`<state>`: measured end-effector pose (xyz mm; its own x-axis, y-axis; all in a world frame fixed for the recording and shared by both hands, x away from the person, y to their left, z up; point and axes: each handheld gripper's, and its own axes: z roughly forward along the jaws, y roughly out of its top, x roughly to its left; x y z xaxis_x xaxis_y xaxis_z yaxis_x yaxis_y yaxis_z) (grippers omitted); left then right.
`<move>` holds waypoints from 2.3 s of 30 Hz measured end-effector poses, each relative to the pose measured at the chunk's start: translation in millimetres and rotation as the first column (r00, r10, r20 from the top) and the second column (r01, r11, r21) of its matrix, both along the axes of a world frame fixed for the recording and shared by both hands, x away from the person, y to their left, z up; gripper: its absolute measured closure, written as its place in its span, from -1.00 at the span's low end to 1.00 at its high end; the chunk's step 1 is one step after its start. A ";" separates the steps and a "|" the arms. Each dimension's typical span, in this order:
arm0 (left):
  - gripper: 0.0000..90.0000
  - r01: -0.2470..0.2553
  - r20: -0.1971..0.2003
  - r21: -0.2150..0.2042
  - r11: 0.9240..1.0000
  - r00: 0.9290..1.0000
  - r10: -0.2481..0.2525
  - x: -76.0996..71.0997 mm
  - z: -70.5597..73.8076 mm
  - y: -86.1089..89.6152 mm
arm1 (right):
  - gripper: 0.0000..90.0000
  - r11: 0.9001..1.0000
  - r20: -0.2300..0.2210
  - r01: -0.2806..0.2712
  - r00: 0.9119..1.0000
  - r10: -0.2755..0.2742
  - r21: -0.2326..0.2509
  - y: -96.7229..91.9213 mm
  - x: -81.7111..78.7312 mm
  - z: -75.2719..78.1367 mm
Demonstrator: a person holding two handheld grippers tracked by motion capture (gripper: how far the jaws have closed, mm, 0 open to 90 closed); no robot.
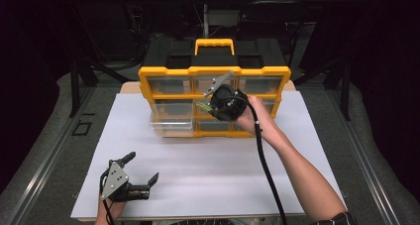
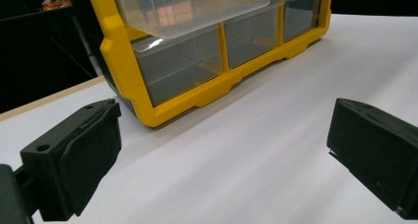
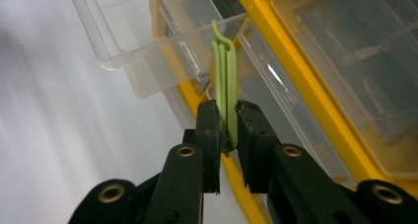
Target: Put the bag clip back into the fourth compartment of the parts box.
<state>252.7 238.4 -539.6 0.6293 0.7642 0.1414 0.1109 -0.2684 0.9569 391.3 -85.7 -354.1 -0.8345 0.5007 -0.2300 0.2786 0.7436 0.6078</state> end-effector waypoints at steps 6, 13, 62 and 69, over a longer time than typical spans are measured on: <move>-0.99 -0.002 -0.001 -0.002 1.000 1.000 0.002 -0.2 0.0 -0.1 | 0.79 1.000 -0.016 -0.010 1.000 0.010 -0.012 4.5 2.2 4.9; -0.99 -0.001 0.000 0.001 1.000 1.000 0.001 0.0 0.0 -0.1 | 0.79 0.999 -0.021 -0.026 0.999 0.026 -0.022 9.5 5.7 12.1; -0.99 0.002 0.002 0.001 1.000 1.000 -0.002 -0.3 0.0 -0.2 | 0.79 0.989 -0.055 -0.135 0.990 0.131 -0.062 85.3 15.6 17.8; -0.99 0.000 0.003 -0.004 1.000 1.000 0.000 -0.7 0.1 -0.1 | 0.78 0.988 -0.065 -0.143 0.988 0.139 -0.062 91.3 15.3 12.7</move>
<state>252.0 238.3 -539.5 0.6286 0.7649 0.1407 0.1077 -0.2647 0.9583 406.6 5.7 -341.4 -0.9092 0.3620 -0.2058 0.2023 0.8160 0.5414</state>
